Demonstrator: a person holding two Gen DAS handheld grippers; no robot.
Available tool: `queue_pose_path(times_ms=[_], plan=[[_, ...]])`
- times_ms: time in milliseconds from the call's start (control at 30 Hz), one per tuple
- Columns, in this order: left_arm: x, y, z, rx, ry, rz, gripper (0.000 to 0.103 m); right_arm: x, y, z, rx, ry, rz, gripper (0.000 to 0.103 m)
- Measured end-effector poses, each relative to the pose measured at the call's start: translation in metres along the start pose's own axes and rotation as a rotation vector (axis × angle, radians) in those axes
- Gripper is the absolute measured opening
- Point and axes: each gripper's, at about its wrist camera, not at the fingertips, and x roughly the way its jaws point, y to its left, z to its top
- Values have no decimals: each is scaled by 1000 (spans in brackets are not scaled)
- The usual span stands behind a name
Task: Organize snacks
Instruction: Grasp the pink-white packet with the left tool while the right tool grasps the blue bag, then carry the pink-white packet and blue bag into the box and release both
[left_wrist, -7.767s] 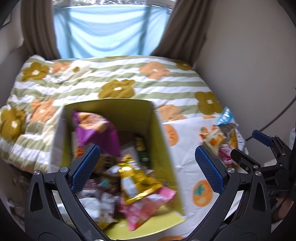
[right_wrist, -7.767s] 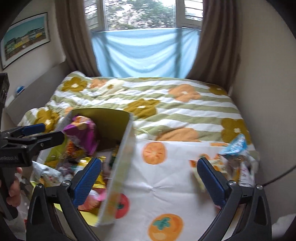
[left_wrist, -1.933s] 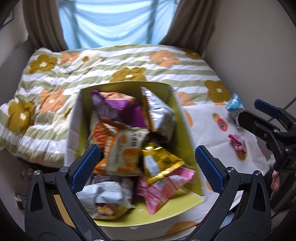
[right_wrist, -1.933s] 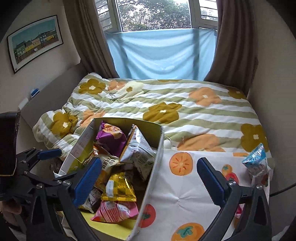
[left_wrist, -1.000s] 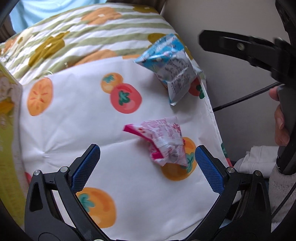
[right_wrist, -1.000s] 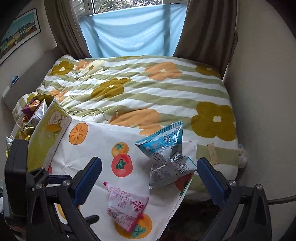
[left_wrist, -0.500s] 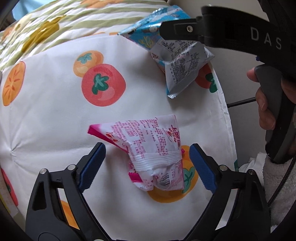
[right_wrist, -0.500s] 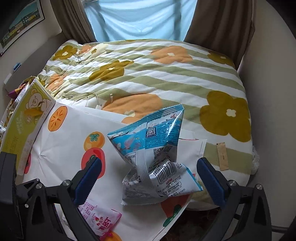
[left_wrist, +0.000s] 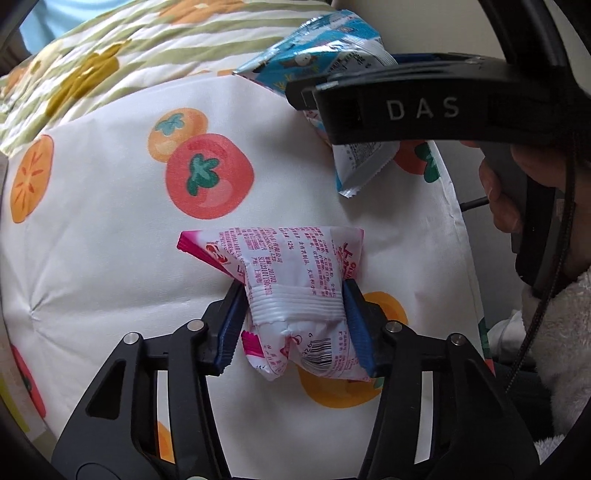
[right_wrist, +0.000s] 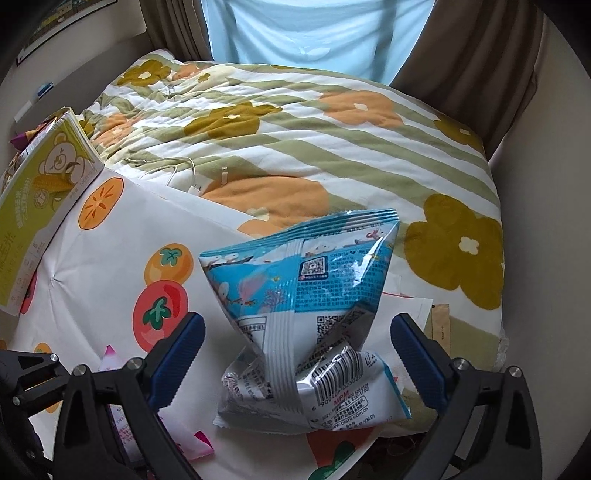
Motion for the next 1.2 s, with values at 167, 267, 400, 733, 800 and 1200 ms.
queue_pose_path(times_ms=[167,267,400,733,800,1200], plan=[[-4,5,2,-1,-9,18,45,9,2,-3,-18,35,7,69],[-7,6,1,-4,-12,23,44,5,3,-5,-11,26,13,59],[-14,14,-2,-20,-24,19,44,-1,5,-8,-1,22,5,53],[-65,31,-9,-56,-120,16,44,-46,14,-2,52,-44,-15,52],[-82,37,-9,-63,-150,24,44,-58,19,2,57,-61,-16,52],[-236,142,-31,-150,-373,23,44,-136,114,44,130,-161,9,52]])
